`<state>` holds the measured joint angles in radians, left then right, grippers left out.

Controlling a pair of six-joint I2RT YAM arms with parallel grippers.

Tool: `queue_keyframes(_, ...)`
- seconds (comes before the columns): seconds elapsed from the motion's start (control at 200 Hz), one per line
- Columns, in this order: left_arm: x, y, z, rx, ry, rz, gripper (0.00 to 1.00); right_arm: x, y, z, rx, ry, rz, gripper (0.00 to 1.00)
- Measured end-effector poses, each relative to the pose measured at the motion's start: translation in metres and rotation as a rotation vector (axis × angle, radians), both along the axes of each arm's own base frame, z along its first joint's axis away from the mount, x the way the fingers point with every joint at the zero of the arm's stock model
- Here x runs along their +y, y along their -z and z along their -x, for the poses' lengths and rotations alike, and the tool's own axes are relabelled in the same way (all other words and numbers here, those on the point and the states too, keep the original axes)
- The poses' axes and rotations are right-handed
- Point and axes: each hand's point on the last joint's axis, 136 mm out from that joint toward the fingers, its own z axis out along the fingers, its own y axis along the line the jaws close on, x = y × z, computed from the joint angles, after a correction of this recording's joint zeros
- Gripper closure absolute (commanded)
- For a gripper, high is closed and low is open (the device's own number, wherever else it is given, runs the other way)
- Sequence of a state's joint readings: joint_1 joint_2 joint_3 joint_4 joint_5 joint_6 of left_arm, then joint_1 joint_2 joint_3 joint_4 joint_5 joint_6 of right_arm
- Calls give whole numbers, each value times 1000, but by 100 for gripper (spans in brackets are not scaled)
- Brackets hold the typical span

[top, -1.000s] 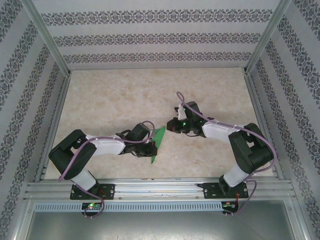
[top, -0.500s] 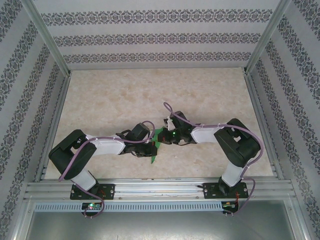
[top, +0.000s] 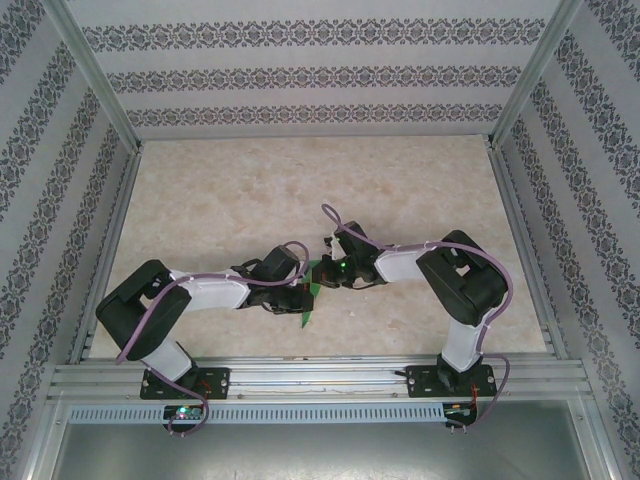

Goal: Fold a paper plane with a square sheet of paper (fold left side to right side)
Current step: Fold the wing for the fifth time at the center of the table.

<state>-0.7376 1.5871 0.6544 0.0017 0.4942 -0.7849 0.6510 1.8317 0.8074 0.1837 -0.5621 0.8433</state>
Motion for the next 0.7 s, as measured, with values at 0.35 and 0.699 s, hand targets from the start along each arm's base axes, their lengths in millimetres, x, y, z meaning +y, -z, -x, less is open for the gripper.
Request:
queue_keyframes(0.35,-5,-56,-5,-40,-13,116,94,1,0,0,10,-4,0,100)
queue_keyframes(0.699,3,-34,22,108,-51,143,95,3,1,-2,24,-9,11,100)
